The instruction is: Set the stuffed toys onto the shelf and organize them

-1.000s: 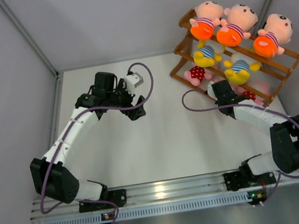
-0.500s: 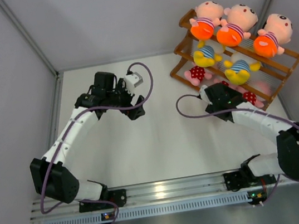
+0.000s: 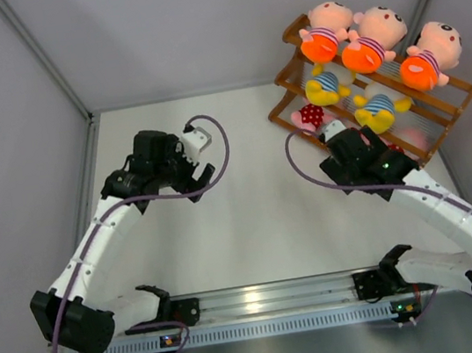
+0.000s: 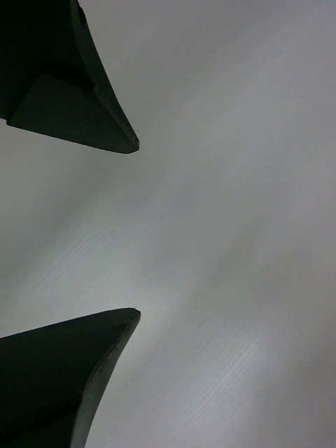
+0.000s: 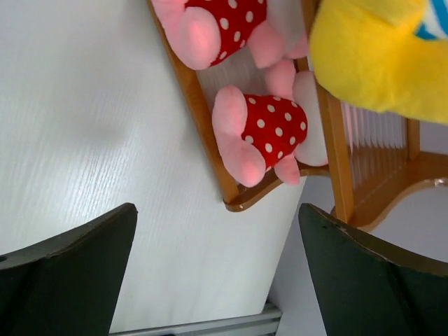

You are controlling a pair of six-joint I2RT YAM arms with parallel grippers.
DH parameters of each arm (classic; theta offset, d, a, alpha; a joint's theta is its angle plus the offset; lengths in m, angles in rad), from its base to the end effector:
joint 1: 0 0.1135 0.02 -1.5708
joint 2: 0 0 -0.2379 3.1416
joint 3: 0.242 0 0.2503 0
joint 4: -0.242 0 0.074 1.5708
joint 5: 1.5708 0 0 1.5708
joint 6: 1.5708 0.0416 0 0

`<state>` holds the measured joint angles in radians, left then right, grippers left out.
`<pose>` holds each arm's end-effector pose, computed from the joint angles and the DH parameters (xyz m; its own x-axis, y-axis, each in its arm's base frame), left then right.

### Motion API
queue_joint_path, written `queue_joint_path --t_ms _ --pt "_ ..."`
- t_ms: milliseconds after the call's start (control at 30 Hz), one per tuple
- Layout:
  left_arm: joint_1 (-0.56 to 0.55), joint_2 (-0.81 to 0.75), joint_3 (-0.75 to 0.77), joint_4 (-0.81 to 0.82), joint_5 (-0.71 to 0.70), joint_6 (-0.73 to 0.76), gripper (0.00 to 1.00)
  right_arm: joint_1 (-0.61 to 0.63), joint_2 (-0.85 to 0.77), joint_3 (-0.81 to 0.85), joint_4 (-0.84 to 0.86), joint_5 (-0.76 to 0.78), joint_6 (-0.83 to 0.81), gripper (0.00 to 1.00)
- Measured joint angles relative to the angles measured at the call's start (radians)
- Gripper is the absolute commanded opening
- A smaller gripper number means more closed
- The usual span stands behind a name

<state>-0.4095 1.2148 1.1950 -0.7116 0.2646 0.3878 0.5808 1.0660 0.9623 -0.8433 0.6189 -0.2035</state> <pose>0.2398 -0.1160 0.3154 -0.3543 0.5517 -0.7550 0.7527 0.6473 0.1197 0.1937 0.0983 0.2687 -0.6315 -0.6114 -0.4769 -0.2974 0.7590 -0.5792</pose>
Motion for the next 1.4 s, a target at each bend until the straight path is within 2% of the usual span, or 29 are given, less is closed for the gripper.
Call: queue_joint_path --t_ms 133,233,367,467,600,800,900,1100,1233,1400 --pt "0.007 -0.022 -0.029 -0.045 -0.08 0.006 0.98 0.003 -0.073 0.092 -0.098 0.003 0.12 0.99" --pt "0.015 -0.021 -0.02 -0.095 -0.099 0.003 0.98 0.001 -0.102 0.222 -0.143 -0.051 0.193 0.99" --pt "0.018 -0.021 0.009 -0.128 -0.106 -0.002 0.98 -0.006 -0.093 0.378 -0.165 -0.13 0.272 0.99" --pt "0.018 -0.021 0.024 -0.132 -0.109 -0.009 0.98 -0.055 -0.042 0.502 -0.205 -0.173 0.317 0.99" --pt "0.018 -0.024 0.029 -0.14 -0.118 -0.019 0.98 -0.262 0.04 0.641 -0.214 -0.256 0.348 0.99" --pt "0.019 -0.049 0.029 -0.152 -0.143 -0.023 0.98 -0.712 0.117 0.838 -0.217 -0.364 0.365 0.99" --pt "0.021 -0.068 0.027 -0.154 -0.15 -0.023 0.98 -0.848 0.115 0.84 -0.214 -0.407 0.381 0.99" --pt "0.023 -0.089 0.009 -0.156 -0.149 -0.027 0.98 -1.091 0.041 0.7 -0.179 -0.457 0.416 0.99" --pt "0.023 -0.089 -0.027 -0.156 -0.135 -0.042 0.98 -1.151 -0.061 0.542 -0.118 -0.423 0.424 0.99" --pt "0.024 -0.089 -0.077 -0.146 -0.148 -0.066 0.98 -1.166 -0.216 0.305 -0.054 -0.376 0.42 0.99"
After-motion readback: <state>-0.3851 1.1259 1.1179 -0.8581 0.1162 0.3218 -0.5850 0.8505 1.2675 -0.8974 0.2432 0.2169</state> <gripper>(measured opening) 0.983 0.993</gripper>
